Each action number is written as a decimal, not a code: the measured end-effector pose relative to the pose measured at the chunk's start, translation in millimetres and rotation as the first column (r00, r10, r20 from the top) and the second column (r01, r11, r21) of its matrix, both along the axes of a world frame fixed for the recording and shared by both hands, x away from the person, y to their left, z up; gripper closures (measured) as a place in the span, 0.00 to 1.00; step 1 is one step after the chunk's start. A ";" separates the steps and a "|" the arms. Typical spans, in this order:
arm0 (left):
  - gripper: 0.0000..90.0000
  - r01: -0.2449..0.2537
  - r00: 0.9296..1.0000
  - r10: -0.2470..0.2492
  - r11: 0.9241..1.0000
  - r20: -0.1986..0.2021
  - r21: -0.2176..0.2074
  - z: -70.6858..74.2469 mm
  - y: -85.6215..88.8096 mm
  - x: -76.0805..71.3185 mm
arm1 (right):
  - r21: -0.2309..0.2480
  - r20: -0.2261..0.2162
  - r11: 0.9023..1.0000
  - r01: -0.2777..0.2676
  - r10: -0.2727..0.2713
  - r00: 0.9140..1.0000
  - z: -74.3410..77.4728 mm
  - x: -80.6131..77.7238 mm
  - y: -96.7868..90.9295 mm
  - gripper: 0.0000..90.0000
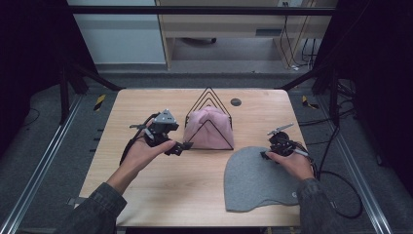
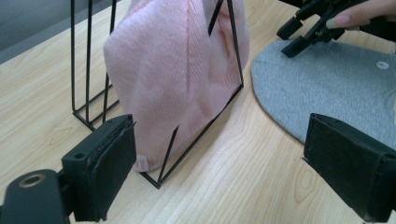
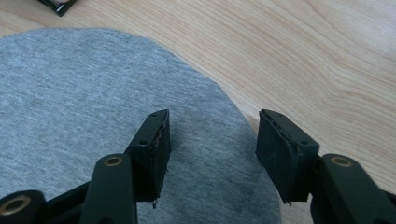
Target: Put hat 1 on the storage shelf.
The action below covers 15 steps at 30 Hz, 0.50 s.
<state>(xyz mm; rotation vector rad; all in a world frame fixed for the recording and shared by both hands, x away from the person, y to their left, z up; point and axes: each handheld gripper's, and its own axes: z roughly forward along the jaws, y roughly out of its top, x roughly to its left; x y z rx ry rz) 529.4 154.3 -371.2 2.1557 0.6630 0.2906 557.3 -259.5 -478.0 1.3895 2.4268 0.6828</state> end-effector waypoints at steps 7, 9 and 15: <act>0.10 0.009 1.000 -0.009 1.000 -0.002 0.007 -3.1 0.1 -2.8 | -0.002 -0.010 1.000 0.011 -0.011 1.000 -2.1 1.4 -2.8 0.46; 0.10 0.011 1.000 -0.011 1.000 -0.002 0.012 -3.9 0.7 -2.9 | 0.005 -0.017 1.000 0.009 -0.009 1.000 -1.6 0.7 -2.5 0.50; 0.10 0.010 1.000 -0.010 1.000 -0.009 0.018 -6.2 3.0 -2.9 | 0.014 -0.026 1.000 -0.014 0.014 1.000 -0.7 -0.2 -1.6 0.60</act>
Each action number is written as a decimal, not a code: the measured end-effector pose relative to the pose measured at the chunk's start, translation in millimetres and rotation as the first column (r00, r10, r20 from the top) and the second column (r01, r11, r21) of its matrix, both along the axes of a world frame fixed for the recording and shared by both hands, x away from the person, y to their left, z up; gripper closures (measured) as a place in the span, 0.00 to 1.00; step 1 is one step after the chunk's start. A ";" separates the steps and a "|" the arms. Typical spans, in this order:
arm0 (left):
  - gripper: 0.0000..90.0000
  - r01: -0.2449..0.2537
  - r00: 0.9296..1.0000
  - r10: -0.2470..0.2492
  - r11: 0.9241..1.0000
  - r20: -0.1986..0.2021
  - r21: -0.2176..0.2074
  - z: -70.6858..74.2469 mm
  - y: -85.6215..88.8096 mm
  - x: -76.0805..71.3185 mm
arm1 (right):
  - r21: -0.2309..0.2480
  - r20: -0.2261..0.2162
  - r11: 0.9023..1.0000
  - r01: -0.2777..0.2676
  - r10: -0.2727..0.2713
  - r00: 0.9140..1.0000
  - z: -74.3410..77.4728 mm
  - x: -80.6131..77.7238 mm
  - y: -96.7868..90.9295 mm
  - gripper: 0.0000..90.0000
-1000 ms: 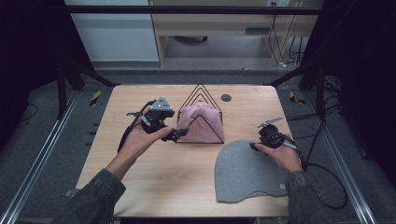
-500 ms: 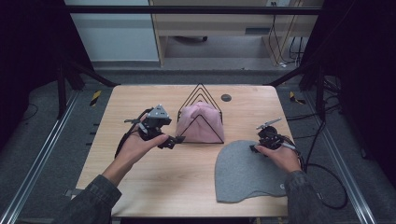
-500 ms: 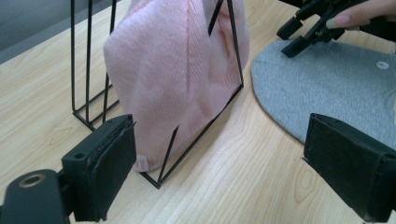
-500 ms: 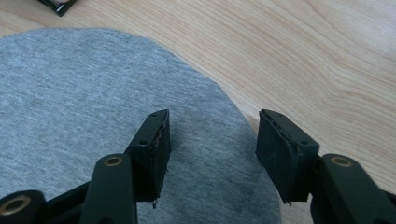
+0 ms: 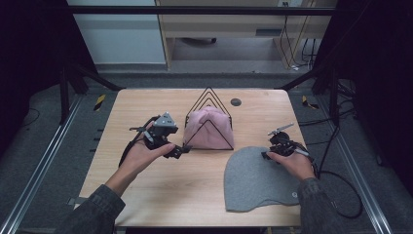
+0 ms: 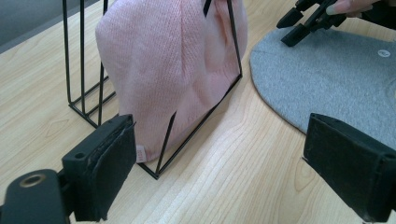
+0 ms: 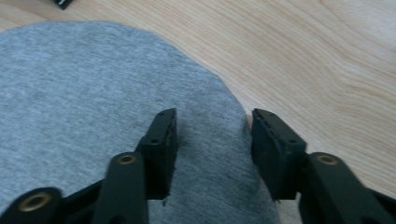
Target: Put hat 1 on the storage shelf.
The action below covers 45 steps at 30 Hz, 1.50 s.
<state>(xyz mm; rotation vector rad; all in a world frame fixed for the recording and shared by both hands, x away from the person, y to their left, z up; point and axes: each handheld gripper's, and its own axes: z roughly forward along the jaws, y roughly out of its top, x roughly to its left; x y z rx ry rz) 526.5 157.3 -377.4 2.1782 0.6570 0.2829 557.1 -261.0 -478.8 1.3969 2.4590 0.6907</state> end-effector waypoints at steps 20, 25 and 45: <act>0.12 0.051 0.997 -0.048 0.997 -0.052 0.065 -10.7 8.6 -8.5 | 0.039 0.042 0.991 -0.128 0.126 0.991 21.8 -16.1 15.9 0.93; 0.11 0.069 0.996 -0.064 0.994 -0.061 0.082 -13.8 11.9 -13.0 | 0.068 0.116 0.981 -0.181 0.172 0.978 42.5 -30.7 25.7 0.93; 0.08 0.121 0.988 -0.108 0.985 -0.112 0.120 -25.6 16.8 -27.7 | 0.055 0.298 0.922 -0.384 0.351 0.888 115.1 -73.6 77.5 0.93</act>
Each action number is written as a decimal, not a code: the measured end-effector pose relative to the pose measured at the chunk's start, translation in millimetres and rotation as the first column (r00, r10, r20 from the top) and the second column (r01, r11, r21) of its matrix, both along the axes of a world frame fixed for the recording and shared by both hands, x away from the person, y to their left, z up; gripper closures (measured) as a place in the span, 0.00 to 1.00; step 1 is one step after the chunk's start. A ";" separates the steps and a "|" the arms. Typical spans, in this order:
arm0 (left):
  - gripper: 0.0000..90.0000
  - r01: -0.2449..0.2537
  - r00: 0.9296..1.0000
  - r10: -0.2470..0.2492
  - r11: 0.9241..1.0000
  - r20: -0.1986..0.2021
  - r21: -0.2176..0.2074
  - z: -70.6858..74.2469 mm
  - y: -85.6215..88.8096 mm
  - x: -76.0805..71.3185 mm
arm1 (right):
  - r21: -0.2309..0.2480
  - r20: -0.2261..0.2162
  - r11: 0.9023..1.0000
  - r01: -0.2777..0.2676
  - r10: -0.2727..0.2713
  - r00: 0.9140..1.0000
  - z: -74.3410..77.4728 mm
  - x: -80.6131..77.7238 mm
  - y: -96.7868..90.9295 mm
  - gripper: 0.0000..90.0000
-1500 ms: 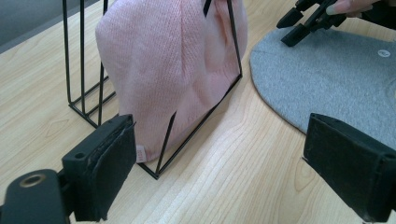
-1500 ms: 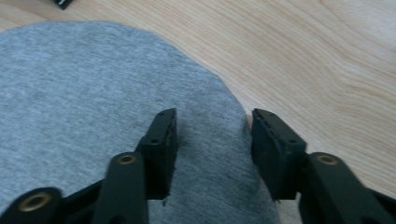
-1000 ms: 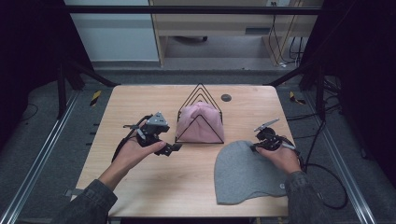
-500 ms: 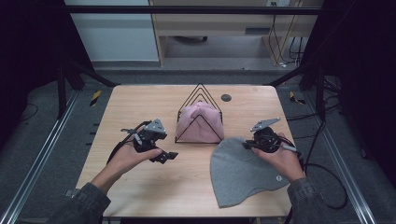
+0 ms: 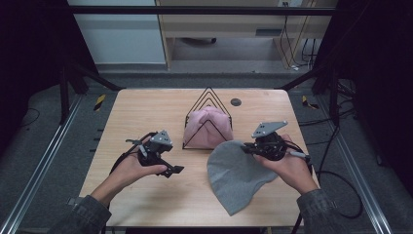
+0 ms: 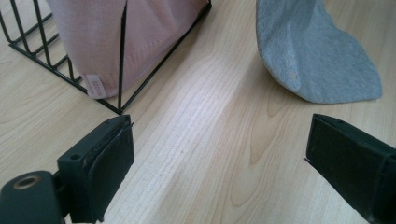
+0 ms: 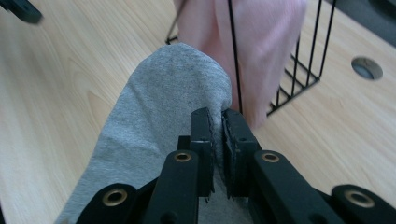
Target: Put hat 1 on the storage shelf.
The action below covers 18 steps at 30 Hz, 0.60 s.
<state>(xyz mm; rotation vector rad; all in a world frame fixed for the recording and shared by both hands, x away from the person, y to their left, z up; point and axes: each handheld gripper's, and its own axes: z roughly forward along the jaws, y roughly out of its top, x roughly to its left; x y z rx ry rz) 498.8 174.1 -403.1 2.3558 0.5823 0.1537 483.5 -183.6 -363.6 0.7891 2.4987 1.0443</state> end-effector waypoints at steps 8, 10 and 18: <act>0.08 0.017 1.000 -0.017 1.000 0.002 0.000 -1.2 2.5 -5.4 | 0.040 0.040 0.997 -0.061 0.060 0.997 25.3 -9.0 19.7 0.94; 0.08 0.015 1.000 -0.015 1.000 0.006 -0.011 -0.4 3.5 -6.3 | 0.038 0.054 0.996 -0.076 0.074 0.996 32.1 -10.5 24.6 0.94; 0.08 0.026 1.000 -0.025 1.000 0.015 -0.018 3.6 7.9 -8.1 | 0.058 0.093 0.992 -0.115 0.110 0.990 55.5 -11.8 37.7 0.94</act>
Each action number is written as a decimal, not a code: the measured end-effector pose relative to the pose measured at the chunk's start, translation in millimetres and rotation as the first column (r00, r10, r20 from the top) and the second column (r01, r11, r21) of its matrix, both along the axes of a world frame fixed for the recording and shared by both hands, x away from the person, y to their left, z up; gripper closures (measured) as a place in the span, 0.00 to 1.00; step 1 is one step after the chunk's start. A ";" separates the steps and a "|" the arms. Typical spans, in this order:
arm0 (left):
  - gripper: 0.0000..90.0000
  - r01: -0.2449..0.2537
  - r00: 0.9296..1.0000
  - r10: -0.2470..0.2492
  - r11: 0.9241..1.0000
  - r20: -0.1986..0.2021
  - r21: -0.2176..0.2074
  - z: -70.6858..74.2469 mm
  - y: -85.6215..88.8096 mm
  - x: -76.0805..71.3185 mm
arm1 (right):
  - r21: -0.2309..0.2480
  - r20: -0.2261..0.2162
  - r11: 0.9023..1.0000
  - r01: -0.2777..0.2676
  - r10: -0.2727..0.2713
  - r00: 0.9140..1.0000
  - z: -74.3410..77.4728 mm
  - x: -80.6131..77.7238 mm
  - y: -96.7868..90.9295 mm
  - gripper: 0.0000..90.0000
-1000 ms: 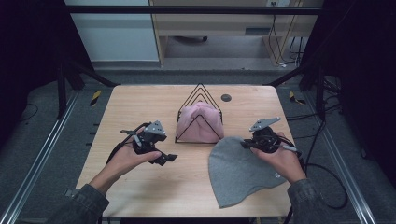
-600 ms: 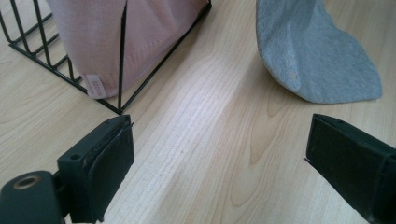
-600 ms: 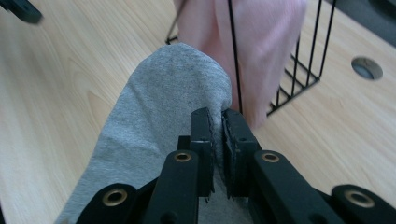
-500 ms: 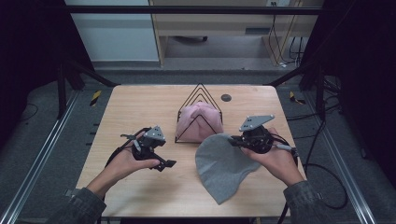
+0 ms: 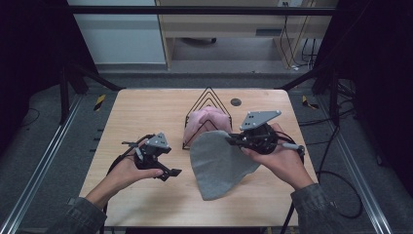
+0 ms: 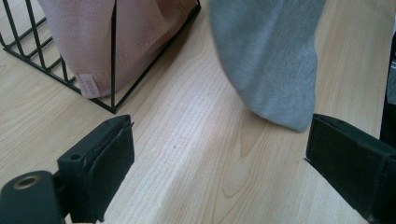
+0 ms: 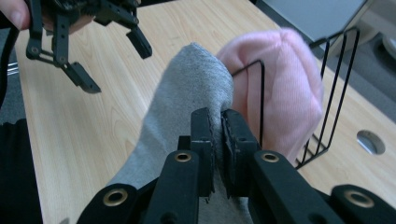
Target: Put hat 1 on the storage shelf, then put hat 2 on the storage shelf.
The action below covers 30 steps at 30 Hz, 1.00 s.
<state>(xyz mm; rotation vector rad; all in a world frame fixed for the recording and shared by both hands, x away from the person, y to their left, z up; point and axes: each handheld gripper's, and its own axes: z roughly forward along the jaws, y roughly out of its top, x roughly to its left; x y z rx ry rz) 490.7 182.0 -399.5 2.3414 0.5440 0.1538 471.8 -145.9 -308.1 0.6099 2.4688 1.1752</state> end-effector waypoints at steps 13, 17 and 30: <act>0.09 0.009 1.000 -0.009 1.000 0.012 -0.028 8.2 0.6 -1.7 | -0.008 0.053 0.999 -0.046 0.047 0.998 31.4 -0.4 18.8 0.94; 0.09 0.008 1.000 -0.007 0.999 0.017 -0.043 11.1 1.2 -2.2 | -0.011 0.067 0.998 -0.058 0.059 0.996 39.2 -1.0 23.7 0.94; 0.11 0.008 1.000 -0.006 0.998 0.026 -0.057 12.1 1.1 -2.7 | 0.008 0.084 0.997 -0.081 0.080 0.993 59.9 -2.7 32.5 0.94</act>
